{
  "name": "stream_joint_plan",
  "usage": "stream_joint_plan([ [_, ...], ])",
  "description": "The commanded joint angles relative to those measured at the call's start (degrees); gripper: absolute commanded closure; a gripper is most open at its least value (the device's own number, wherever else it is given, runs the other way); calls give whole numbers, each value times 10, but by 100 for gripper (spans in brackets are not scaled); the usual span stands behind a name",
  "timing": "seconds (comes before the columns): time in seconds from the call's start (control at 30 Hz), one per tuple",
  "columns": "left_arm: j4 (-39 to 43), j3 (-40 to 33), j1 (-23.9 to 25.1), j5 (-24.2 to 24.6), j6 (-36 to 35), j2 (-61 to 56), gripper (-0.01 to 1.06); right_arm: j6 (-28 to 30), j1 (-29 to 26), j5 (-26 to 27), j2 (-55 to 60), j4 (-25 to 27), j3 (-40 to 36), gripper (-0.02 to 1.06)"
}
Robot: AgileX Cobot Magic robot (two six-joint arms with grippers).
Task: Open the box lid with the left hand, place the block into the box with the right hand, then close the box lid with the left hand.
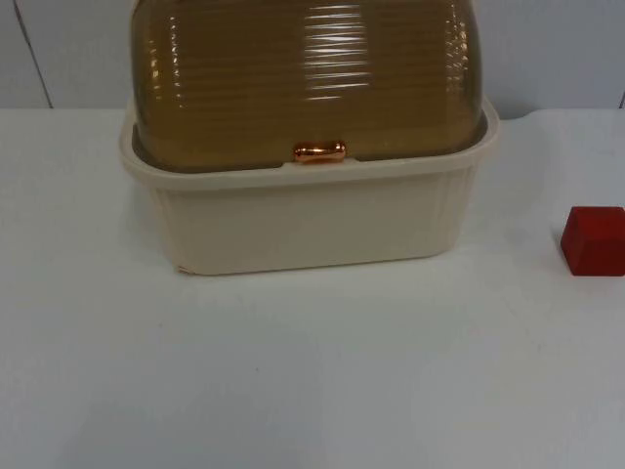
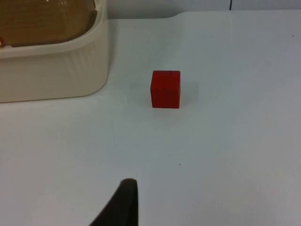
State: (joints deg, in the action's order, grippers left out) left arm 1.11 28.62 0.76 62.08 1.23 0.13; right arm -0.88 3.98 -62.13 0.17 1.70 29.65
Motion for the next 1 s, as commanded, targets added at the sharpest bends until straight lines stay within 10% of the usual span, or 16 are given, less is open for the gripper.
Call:
stream_joint_plan([
  [0.0, 12, -3, -1, -5, 0, -1, 0, -1, -1, 4, -2, -1, -2, 0],
  [0.97, 37, -3, -1, -6, -21, -1, 0, 3, -1, 4, -2, -12, -2, 0],
])
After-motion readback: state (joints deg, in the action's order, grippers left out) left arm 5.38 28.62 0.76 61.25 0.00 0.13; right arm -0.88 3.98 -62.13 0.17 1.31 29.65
